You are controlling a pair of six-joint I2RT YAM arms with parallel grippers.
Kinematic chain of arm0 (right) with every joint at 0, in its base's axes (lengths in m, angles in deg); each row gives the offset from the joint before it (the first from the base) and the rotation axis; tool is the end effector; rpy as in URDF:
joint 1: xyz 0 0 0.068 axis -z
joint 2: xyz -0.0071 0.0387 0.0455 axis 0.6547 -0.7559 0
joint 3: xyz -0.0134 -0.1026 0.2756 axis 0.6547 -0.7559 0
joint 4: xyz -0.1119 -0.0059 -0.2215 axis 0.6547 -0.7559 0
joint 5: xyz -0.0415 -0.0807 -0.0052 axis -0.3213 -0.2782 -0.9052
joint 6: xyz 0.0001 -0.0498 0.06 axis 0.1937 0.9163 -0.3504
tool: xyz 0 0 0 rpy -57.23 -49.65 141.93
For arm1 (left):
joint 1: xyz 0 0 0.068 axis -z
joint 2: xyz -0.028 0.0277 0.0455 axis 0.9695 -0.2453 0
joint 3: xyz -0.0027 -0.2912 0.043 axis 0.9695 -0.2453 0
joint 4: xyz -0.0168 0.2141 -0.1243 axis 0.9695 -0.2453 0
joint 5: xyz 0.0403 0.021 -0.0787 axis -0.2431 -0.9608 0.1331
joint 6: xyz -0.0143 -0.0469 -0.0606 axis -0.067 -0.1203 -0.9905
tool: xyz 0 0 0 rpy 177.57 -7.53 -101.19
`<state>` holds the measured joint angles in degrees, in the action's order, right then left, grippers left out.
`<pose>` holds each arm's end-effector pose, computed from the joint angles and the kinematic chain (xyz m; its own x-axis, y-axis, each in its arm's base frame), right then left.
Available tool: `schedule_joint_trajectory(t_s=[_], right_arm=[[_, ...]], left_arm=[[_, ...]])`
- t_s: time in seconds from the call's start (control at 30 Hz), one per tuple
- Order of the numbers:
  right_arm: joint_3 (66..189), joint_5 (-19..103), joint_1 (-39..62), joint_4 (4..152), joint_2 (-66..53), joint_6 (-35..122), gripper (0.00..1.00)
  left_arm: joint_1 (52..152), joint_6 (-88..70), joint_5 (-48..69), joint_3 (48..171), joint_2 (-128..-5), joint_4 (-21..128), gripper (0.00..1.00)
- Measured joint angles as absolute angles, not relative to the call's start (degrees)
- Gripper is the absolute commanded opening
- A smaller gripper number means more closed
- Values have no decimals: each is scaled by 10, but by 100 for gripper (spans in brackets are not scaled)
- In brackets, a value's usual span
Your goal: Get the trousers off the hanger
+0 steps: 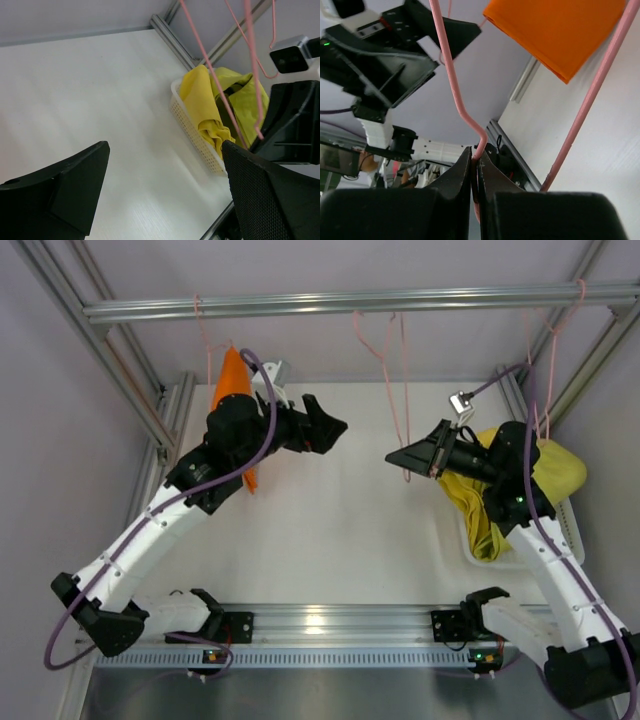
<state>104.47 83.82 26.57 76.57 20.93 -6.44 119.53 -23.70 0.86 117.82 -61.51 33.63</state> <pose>0.1796 0.0982 0.3930 -0.7790 0.3638 -0.5106 -0.4444 0.2541 0.8590 0.2021 -0.1914 0.4642 -0.3904 -0.2479 -0.8867 0.5609 0.6997 -0.4426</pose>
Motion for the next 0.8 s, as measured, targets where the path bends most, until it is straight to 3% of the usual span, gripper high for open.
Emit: schedule_joint_trajectory(t_s=[0.13, 0.3, 0.8], right_arm=[[1071, 856, 276, 824, 202, -111, 0], [1077, 871, 306, 892, 170, -176, 0], [1066, 879, 359, 1035, 115, -319, 0]], left_arm=[[1092, -250, 127, 1172, -613, 343, 99], [1074, -260, 190, 1171, -612, 346, 99], [1023, -275, 207, 1157, -572, 345, 99]])
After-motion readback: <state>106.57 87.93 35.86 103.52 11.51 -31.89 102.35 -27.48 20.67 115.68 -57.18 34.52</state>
